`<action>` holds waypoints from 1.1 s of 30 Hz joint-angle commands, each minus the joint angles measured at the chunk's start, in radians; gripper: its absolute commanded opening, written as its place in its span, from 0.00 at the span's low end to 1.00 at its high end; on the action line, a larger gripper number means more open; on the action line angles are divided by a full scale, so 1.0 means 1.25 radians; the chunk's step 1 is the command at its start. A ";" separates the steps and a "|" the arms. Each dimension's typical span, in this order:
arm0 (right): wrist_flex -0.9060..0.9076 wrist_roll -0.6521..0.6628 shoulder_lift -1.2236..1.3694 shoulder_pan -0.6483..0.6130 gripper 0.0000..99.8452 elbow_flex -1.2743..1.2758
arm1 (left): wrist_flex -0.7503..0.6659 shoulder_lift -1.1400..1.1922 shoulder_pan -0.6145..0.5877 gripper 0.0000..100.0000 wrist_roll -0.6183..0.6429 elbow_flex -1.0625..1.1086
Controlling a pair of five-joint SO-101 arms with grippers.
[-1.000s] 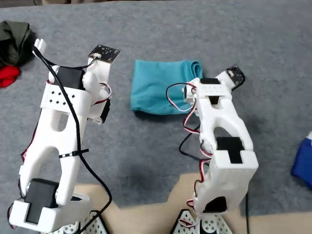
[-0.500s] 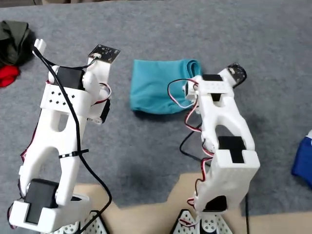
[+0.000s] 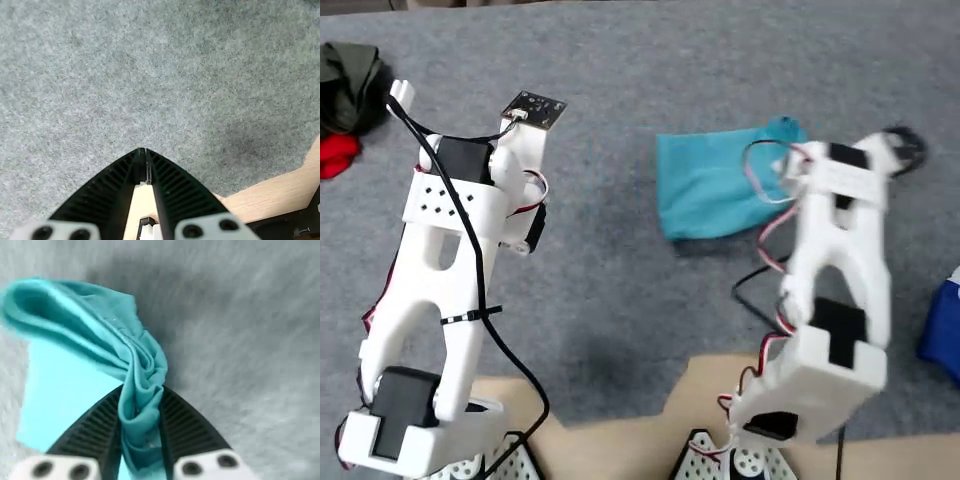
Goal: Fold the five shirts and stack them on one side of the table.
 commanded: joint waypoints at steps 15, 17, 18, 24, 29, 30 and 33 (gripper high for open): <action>0.005 0.414 -0.159 0.641 0.00 -0.091 | 0.006 -0.039 -0.001 0.02 -0.001 -0.002; -0.004 0.447 -0.159 0.695 0.00 -0.091 | 0.006 -0.039 -0.001 0.02 -0.001 -0.002; -0.015 0.462 -0.159 0.719 0.00 -0.091 | 0.006 -0.039 -0.001 0.02 -0.001 -0.002; -0.142 0.495 -0.158 0.811 0.00 -0.087 | 0.007 -0.039 -0.001 0.02 0.000 -0.002; -0.198 0.495 -0.128 0.856 0.00 -0.090 | 0.007 -0.102 -0.006 0.02 0.000 0.000; -0.204 0.495 -0.114 0.861 0.00 -0.091 | 0.007 -0.120 -0.006 0.02 -0.001 0.001; -0.211 0.509 -0.068 0.872 0.00 -0.091 | 0.007 -0.172 -0.002 0.02 -0.004 0.032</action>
